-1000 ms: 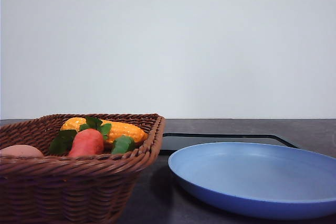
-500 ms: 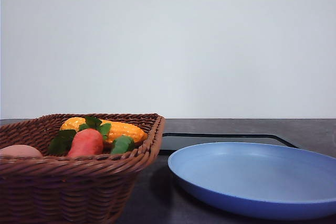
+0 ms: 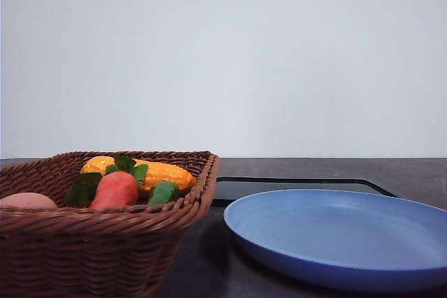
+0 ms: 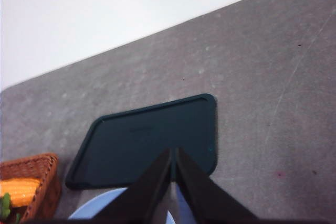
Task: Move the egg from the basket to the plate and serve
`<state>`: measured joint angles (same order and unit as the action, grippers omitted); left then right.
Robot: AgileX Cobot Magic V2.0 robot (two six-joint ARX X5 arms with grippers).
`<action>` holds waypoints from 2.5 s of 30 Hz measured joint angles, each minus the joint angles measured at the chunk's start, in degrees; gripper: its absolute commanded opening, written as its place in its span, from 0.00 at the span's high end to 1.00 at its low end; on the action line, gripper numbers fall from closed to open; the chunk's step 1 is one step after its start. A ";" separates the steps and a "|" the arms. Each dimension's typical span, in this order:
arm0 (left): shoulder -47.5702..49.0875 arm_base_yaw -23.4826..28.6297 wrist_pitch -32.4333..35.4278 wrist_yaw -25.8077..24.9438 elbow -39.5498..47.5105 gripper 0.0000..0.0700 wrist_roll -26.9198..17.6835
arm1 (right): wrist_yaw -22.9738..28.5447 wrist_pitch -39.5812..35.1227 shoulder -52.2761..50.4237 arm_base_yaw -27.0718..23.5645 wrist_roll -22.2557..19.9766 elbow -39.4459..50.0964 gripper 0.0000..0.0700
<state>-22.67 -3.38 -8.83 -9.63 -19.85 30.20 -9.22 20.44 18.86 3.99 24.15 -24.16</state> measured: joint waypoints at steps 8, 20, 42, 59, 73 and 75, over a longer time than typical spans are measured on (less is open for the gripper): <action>-15.97 -1.59 -12.52 -9.02 -14.05 1.00 -7.82 | -6.30 10.35 13.57 0.00 -4.92 -8.12 1.00; -29.59 -8.86 -25.23 -13.84 -23.74 0.90 -16.76 | -17.79 18.02 30.24 -0.04 -8.66 -9.25 0.77; -29.69 -11.48 -26.65 -14.22 -23.74 0.51 -17.14 | -21.17 8.32 54.47 0.33 -10.03 -9.25 0.69; -29.69 -11.49 -27.87 -14.22 -23.74 0.48 -17.14 | -22.23 5.36 58.97 1.66 -9.46 -9.25 1.00; -29.71 -18.64 -36.86 -14.22 -24.41 0.35 -17.14 | -22.05 9.41 44.89 1.07 -7.30 -9.25 1.00; -29.72 -21.29 -38.60 -13.56 -24.75 0.35 -16.93 | -22.01 9.60 43.21 0.98 -6.70 -9.25 1.00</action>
<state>-52.40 -24.67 -47.43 -23.19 -44.60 13.27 -31.23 30.05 62.07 4.97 17.45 -33.41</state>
